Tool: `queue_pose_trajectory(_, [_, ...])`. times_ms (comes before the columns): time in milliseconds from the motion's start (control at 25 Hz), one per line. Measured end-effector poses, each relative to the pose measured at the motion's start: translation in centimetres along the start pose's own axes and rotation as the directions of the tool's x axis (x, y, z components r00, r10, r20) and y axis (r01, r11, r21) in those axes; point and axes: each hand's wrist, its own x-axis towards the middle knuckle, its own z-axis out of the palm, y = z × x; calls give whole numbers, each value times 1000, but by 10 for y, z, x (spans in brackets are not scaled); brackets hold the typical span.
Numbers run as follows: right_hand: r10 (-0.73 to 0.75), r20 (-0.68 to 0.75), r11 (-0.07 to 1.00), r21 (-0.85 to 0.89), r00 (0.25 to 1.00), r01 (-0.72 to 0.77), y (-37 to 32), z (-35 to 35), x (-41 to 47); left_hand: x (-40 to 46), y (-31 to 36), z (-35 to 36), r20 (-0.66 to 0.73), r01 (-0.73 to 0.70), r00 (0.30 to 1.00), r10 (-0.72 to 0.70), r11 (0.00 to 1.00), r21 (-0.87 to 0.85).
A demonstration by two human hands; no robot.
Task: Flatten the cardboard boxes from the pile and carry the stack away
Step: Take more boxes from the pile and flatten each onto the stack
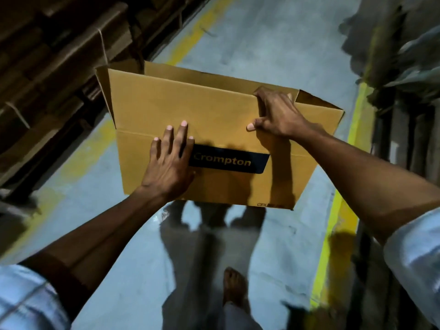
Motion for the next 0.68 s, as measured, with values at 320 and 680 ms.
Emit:
queue_pose_trajectory(320, [-10, 62, 1000, -2, 998, 10, 59, 98, 50, 7, 3, 145, 43, 72, 997, -71, 997, -28])
queue_pose_trajectory(680, [-56, 76, 997, -57, 996, 60, 101, 156, 97, 33, 6, 233, 52, 145, 989, -141, 986, -84])
